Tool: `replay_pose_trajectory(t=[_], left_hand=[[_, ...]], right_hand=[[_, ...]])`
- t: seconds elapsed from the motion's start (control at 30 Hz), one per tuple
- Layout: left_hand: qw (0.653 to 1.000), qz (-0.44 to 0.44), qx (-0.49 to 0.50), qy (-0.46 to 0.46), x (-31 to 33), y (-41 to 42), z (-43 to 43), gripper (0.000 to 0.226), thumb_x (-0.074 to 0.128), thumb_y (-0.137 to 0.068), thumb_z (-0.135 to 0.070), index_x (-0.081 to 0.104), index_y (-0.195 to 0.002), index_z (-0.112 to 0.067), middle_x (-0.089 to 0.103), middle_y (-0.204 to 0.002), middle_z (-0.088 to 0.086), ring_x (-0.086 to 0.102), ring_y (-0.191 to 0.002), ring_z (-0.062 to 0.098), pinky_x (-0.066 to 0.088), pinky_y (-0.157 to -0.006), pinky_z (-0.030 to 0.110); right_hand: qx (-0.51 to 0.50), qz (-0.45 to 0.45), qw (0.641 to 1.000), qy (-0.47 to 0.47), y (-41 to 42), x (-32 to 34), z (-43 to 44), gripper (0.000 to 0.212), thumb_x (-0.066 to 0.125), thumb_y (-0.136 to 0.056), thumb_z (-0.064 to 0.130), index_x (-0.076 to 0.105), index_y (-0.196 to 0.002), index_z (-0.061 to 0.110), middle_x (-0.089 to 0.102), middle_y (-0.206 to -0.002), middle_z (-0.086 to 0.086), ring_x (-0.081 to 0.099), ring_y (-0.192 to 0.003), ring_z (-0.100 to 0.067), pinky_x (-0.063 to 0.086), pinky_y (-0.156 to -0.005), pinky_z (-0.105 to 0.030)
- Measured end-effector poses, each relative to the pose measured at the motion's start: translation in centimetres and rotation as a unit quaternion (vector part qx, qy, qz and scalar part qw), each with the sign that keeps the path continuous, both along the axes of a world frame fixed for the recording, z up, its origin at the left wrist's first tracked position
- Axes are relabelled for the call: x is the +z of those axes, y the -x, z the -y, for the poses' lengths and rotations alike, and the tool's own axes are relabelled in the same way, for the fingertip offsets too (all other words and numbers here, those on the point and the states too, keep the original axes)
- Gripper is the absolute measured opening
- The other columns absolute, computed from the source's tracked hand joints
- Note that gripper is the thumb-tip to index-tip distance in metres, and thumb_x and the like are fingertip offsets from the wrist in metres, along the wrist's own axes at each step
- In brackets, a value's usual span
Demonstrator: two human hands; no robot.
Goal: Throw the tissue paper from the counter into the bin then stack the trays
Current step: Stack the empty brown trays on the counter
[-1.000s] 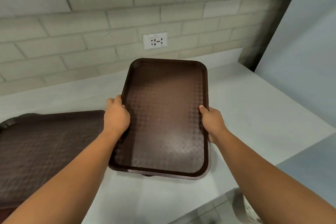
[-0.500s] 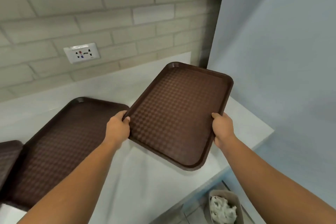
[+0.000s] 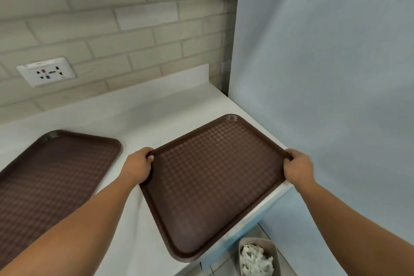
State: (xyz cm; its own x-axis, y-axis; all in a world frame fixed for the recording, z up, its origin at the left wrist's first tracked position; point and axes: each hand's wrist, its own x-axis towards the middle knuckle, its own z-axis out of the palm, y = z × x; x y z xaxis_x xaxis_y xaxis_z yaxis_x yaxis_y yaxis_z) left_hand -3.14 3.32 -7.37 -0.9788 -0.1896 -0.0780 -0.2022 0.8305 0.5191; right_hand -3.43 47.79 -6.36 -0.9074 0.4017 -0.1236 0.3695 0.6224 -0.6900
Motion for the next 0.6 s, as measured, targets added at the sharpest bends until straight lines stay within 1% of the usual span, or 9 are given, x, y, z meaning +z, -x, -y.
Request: replay_pose_trajectory(t=[0.13,0.2,0.23,0.3,0.37,0.43,0.47,0.53,0.6], left_hand=[[0.998,-0.028,0.041,0.043,0.2,2.0,-1.9,0.031,0.049,-0.095,-0.012,0.062,-0.123,-0.013,0.059,-0.114,0.016,0.059,-0.102,0.035,0.048,-0.087,0.039],[0.997,-0.017,0.05,0.048,0.3,2.9,-2.4,0.039,0.047,-0.089,-0.006,0.062,-0.125,-0.016,0.056,-0.115,0.015,0.059,-0.1,0.035,0.05,-0.086,0.04],[0.997,-0.008,0.051,0.05,0.4,3.3,-2.6,0.045,0.047,-0.086,-0.005,0.061,-0.127,-0.017,0.055,-0.117,0.015,0.058,-0.103,0.035,0.05,-0.087,0.041],[0.998,0.009,0.042,0.052,0.4,4.0,-2.9,0.054,0.047,-0.084,-0.005,0.054,-0.136,-0.018,0.051,-0.127,0.017,0.052,-0.114,0.037,0.047,-0.097,0.045],[0.997,0.03,0.032,0.059,0.5,4.5,-3.4,0.061,0.049,-0.084,-0.005,0.045,-0.144,-0.018,0.045,-0.137,0.017,0.044,-0.124,0.038,0.041,-0.105,0.047],[0.995,0.048,0.027,0.079,0.7,4.4,-4.0,0.063,0.049,-0.085,-0.007,0.04,-0.147,-0.017,0.043,-0.141,0.016,0.04,-0.126,0.04,0.04,-0.106,0.048],[0.994,0.052,0.025,0.091,0.8,4.2,-4.1,0.063,0.049,-0.085,-0.008,0.039,-0.147,-0.017,0.043,-0.142,0.016,0.038,-0.127,0.04,0.039,-0.105,0.048],[0.995,0.027,0.02,0.094,1.0,3.7,-4.2,0.061,0.05,-0.086,-0.009,0.041,-0.146,-0.016,0.044,-0.144,0.014,0.037,-0.129,0.038,0.038,-0.106,0.048],[0.998,-0.032,0.016,0.049,1.6,3.1,-4.1,0.057,0.051,-0.087,-0.007,0.047,-0.143,-0.015,0.046,-0.144,0.013,0.037,-0.132,0.035,0.035,-0.109,0.044]], right_hand=[[0.024,-0.008,0.997,-0.078,-0.2,-0.3,-0.9,0.031,0.049,-0.091,0.005,0.068,-0.116,0.008,0.071,-0.106,-0.014,0.064,-0.091,-0.03,0.049,-0.086,-0.031],[0.036,-0.005,0.995,-0.095,-0.4,-0.3,-1.1,0.025,0.05,-0.09,0.004,0.068,-0.107,0.005,0.071,-0.099,-0.014,0.059,-0.078,-0.025,0.045,-0.076,-0.027],[0.04,-0.004,0.994,-0.101,-0.4,-0.3,-1.1,0.022,0.05,-0.09,0.002,0.068,-0.102,0.004,0.07,-0.096,-0.015,0.055,-0.074,-0.023,0.043,-0.073,-0.026],[0.048,0.005,0.993,-0.11,-0.4,-0.4,-1.2,0.017,0.05,-0.088,0.0,0.064,-0.098,0.002,0.068,-0.094,-0.016,0.053,-0.073,-0.022,0.042,-0.071,-0.026],[0.059,0.024,0.991,-0.114,-0.1,-0.5,-1.4,0.018,0.049,-0.088,0.0,0.061,-0.102,0.002,0.066,-0.097,-0.015,0.053,-0.075,-0.023,0.043,-0.071,-0.027],[0.075,0.038,0.988,-0.129,0.1,-0.4,-1.4,0.017,0.048,-0.088,0.0,0.058,-0.1,0.005,0.064,-0.098,-0.015,0.055,-0.078,-0.025,0.048,-0.073,-0.031],[0.085,0.046,0.984,-0.151,0.1,-0.3,-1.3,0.017,0.048,-0.087,0.0,0.057,-0.1,0.006,0.063,-0.101,-0.015,0.056,-0.082,-0.026,0.051,-0.076,-0.035],[0.097,0.046,0.967,-0.229,0.2,-0.2,-0.6,0.028,0.049,-0.085,0.005,0.055,-0.113,0.01,0.057,-0.113,-0.014,0.052,-0.1,-0.029,0.05,-0.086,-0.041],[0.089,-0.001,0.953,-0.289,0.5,0.2,0.7,0.038,0.052,-0.085,0.013,0.053,-0.123,0.014,0.054,-0.12,-0.012,0.046,-0.11,-0.03,0.045,-0.09,-0.042]])
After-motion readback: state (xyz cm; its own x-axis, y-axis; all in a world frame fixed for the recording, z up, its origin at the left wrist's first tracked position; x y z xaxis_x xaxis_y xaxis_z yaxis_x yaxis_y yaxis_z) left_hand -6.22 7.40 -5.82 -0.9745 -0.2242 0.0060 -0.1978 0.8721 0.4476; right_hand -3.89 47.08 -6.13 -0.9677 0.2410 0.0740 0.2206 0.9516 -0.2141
